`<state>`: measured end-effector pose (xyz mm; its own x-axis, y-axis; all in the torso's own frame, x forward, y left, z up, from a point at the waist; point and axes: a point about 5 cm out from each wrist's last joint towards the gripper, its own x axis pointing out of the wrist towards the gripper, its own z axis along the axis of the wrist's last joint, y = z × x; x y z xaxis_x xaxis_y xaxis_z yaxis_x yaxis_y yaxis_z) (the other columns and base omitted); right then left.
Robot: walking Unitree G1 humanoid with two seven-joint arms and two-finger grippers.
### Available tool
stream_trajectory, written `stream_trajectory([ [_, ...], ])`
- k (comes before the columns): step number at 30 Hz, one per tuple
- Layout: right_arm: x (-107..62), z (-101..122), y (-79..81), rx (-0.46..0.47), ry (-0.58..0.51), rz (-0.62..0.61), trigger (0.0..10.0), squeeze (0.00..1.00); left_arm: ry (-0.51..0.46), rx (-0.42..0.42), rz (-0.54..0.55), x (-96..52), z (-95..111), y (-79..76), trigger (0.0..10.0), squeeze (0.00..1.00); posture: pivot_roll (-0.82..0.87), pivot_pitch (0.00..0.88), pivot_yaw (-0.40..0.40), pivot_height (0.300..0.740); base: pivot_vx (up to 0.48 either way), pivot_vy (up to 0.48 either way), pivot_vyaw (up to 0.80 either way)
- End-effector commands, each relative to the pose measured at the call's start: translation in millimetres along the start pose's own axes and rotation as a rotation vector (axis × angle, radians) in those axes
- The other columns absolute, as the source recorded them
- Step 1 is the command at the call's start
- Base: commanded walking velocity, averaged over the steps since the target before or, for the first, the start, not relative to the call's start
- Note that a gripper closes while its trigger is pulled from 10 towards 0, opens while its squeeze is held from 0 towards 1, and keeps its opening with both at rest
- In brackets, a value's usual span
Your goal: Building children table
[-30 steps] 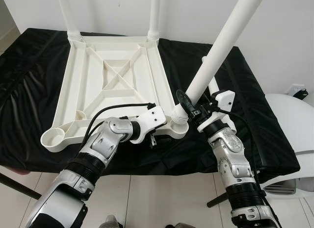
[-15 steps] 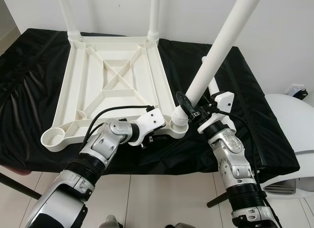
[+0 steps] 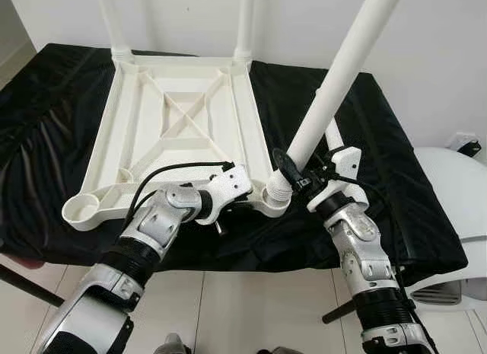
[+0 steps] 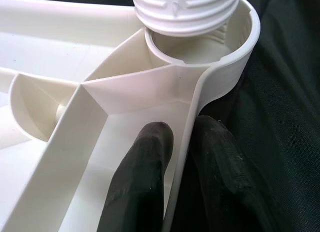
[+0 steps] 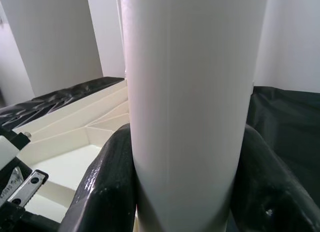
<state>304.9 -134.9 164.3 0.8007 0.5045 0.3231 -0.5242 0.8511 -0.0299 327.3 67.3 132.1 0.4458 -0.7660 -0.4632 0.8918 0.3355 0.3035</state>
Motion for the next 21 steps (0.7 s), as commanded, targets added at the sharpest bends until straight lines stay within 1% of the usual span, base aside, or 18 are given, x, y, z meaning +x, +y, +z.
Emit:
stream_trajectory([
  [1,-0.9,-2.0,-2.5,-0.004,0.018,0.003,10.0,0.0,0.003,0.005,-0.019,0.7,-0.9,-1.4,0.0,0.0,0.01,0.019,-0.045,0.74,0.0,0.0,0.0],
  [2,-0.8,-2.0,-3.5,-0.009,0.019,0.005,10.0,0.0,0.007,0.009,-0.016,0.9,-1.0,-1.2,0.0,0.0,0.01,0.016,-0.047,0.74,0.0,0.0,0.0],
  [3,-0.7,-1.8,-4.4,-0.009,0.02,0.006,10.0,0.0,0.016,0.014,-0.011,1.4,-1.6,-0.8,10.0,0.0,0.01,0.015,-0.047,0.74,0.0,0.0,0.0],
  [12,-0.5,-0.9,-6.2,-0.009,0.02,0.016,10.0,0.0,0.025,0.013,0.001,3.2,-1.7,0.1,10.0,0.0,0.01,0.017,-0.052,0.74,0.0,0.0,0.0],
  [21,-0.3,0.1,-5.8,0.007,0.027,0.072,10.0,0.0,0.025,-0.008,0.043,1.0,-3.4,4.9,10.0,0.0,0.02,0.026,-0.067,0.74,0.0,0.0,0.0],
])
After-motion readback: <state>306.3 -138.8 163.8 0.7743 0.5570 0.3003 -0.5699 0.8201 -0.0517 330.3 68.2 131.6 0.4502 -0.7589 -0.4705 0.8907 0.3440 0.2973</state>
